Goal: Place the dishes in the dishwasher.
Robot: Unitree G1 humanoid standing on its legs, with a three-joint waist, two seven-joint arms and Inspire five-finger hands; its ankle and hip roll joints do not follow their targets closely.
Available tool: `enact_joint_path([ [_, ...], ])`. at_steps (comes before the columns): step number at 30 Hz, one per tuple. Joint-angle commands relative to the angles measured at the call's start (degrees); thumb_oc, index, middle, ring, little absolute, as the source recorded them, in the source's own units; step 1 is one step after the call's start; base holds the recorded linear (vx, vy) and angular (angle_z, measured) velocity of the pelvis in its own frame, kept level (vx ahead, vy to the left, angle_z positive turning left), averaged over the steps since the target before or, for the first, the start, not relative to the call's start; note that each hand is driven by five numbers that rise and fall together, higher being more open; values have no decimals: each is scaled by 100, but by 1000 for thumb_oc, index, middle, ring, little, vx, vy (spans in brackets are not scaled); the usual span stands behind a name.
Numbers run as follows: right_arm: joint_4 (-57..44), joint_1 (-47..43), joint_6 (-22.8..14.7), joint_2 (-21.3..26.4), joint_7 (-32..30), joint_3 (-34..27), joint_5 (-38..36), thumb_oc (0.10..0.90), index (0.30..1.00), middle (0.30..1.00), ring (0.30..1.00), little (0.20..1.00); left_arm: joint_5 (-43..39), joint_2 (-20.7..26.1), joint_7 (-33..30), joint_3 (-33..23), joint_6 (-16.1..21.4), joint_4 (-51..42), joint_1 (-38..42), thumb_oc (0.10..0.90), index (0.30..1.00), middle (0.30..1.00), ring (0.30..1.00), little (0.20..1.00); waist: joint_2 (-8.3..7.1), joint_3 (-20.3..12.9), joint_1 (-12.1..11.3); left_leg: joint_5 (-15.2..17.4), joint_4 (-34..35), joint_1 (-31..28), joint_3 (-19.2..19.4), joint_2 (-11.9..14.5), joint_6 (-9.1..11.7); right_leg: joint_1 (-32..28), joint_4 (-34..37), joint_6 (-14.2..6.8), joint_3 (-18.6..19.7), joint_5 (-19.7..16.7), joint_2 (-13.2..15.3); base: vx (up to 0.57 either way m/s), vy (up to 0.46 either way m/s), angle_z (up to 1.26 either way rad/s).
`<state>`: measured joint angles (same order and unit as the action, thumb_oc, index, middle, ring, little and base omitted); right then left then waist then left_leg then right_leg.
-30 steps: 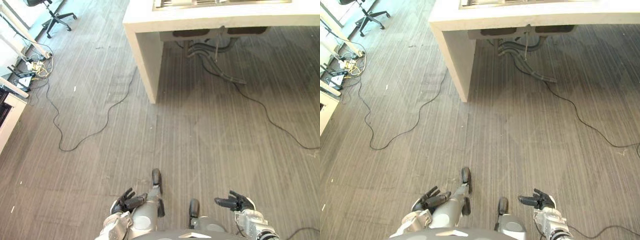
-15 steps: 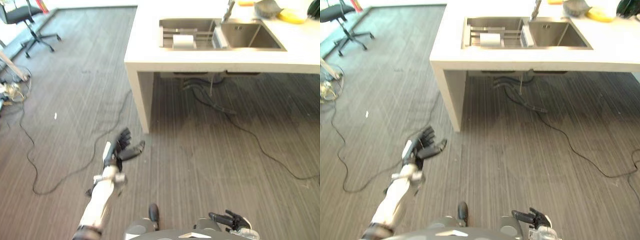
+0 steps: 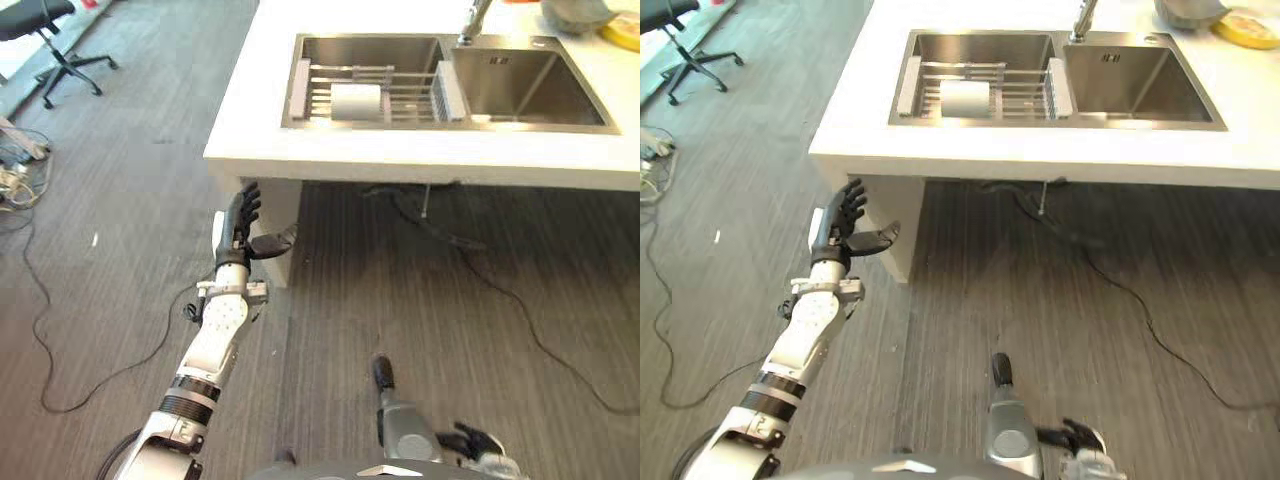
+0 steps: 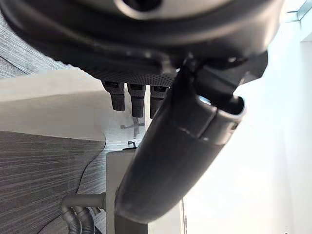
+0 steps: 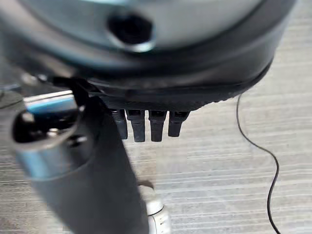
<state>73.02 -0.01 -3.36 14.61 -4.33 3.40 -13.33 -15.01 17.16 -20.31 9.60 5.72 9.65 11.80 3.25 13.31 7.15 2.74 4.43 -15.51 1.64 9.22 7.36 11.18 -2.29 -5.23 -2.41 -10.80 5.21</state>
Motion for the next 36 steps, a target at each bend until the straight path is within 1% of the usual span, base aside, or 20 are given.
enact_joint_path([
  [1,-3,508,-95,-34,3,85,142,800,900,900,900,900,402,320,-388,-671,1017,-1150,538,800,900,900,900,900,-236,-485,55,422,57,40,-20,-161,14,-370,610,-562,37,388,487,307,-325,1],
  [4,-29,408,-218,190,-43,128,85,800,900,900,900,900,431,215,-753,-1063,1271,-1518,597,800,900,900,900,900,-144,-479,-50,-328,-979,379,-116,129,204,-776,714,-269,-90,617,170,190,-342,-12],
  [5,-68,306,-299,325,-76,147,-19,800,900,900,900,900,654,236,-1005,-1266,1364,-1774,732,800,900,900,900,900,-212,-368,-144,-771,-1932,763,-313,163,225,-1088,729,-65,-110,816,65,195,-338,-9],
  [6,-67,303,-300,326,-75,147,-19,800,900,900,900,900,655,235,-1006,-1267,1362,-1776,732,800,900,900,900,900,-209,-365,-133,-763,-1950,774,-325,165,225,-1091,729,-65,-120,816,64,251,-370,-5],
  [7,-90,236,-336,408,-110,148,-91,800,900,900,900,900,752,254,-1106,-1340,1404,-1921,788,800,900,900,900,900,-277,-279,-219,-925,-2722,972,-400,143,199,-1254,729,55,-72,912,31,163,-234,-8],
  [9,-136,27,-377,549,-162,113,-325,800,900,900,900,900,1122,342,-1382,-1399,1337,-2109,901,800,900,900,900,900,-488,-66,-408,-779,-3667,1694,-450,-393,98,-1523,729,182,55,1028,148,257,-307,-18],
  [10,-132,21,-378,547,-160,110,-329,800,900,900,900,900,1134,341,-1392,-1393,1330,-2111,910,800,900,900,900,900,-483,-61,-418,-745,-3713,1712,-442,-390,89,-1522,729,175,62,1041,148,238,-149,-35],
  [13,-183,-75,-418,507,-173,271,-245,800,900,900,900,900,1459,529,-1267,-1221,1199,-2207,937,800,900,900,900,900,-409,-67,-566,-304,-3035,2270,-211,-926,-56,-1708,729,151,228,1141,66,263,-14,-21],
  [14,-170,-16,-433,532,-108,281,-241,800,900,900,900,900,1636,644,-1053,-914,1081,-2279,1005,800,900,900,900,900,-304,-186,-526,-150,-1757,2030,332,-933,-341,-1818,729,103,195,1223,-52,303,15,-18],
  [16,-180,26,-459,514,-63,246,-280,800,900,900,900,900,1775,707,-910,-802,1066,-2324,1053,800,900,900,900,900,-314,-191,-478,-183,-1863,1920,419,-919,-309,-1872,729,100,139,1282,-49,212,34,-13],
  [17,-183,121,-453,418,-5,201,-317,800,900,900,900,900,2273,995,-668,-630,959,-2437,1051,800,900,900,900,900,-301,-348,-372,92,-1345,1502,355,-918,-375,-1843,652,48,52,1269,-24,166,56,-8],
  [18,-185,131,-453,410,-7,201,-316,800,900,900,900,900,2282,998,-669,-622,953,-2443,1043,800,900,900,900,900,-310,-346,-368,80,-1296,1463,347,-926,-381,-1862,653,43,43,1278,-19,233,81,-12],
  [19,-133,253,-440,268,41,130,-352,800,900,900,900,900,2377,1132,-495,-464,923,-2576,1007,800,900,900,900,900,-375,-441,-301,271,-914,1206,361,-1018,-511,-1753,254,-55,-63,1215,47,135,51,-12],
  [21,-160,312,-437,186,89,58,-471,800,900,900,900,900,2339,1152,-404,-354,921,-2624,999,800,900,900,900,900,-374,-471,-252,289,-646,1055,417,-1016,-582,-1557,-164,-151,-70,1264,31,89,63,19],
  [22,-170,369,-409,121,146,35,-516,800,900,900,900,900,2384,1206,-315,-277,875,-2656,1015,800,900,900,900,900,-334,-449,-190,306,-490,929,430,-985,-632,-1310,-557,-254,-113,1205,-14,11,120,20],
  [23,-176,380,-368,43,206,97,-438,800,900,900,900,900,2631,1434,-135,-150,799,-2682,1045,800,900,900,900,900,-274,-320,-91,236,-219,764,427,-857,-686,-682,-1547,-538,-20,1000,-166,5,117,-1],
  [25,-179,379,-352,-1,248,138,-347,800,900,900,900,900,2796,1563,15,-101,771,-2672,1081,800,900,900,900,900,-221,-268,-20,175,-70,700,397,-780,-675,-408,-1963,-661,127,1044,-259,20,60,-8],
  [27,-144,447,-299,-30,299,139,-226,800,900,900,900,900,2872,1677,239,24,706,-2484,1084,800,900,900,900,900,-198,-303,50,213,8,570,274,-768,-635,-350,-1764,-613,282,1175,-147,101,-13,21],
  [30,-21,488,-239,-15,368,165,-187,800,900,900,900,900,3010,1670,362,287,645,-2229,1299,800,900,900,900,900,-294,-361,37,230,-102,623,178,-790,-591,-861,-837,-431,425,1360,127,48,-91,32],
  [36,118,372,-161,144,423,147,39,800,900,900,900,900,3112,1889,698,114,606,-2035,967,800,900,900,900,900,-413,-721,-178,180,57,624,470,-806,-488,-1574,534,-311,295,1167,170,24,-97,14],
])
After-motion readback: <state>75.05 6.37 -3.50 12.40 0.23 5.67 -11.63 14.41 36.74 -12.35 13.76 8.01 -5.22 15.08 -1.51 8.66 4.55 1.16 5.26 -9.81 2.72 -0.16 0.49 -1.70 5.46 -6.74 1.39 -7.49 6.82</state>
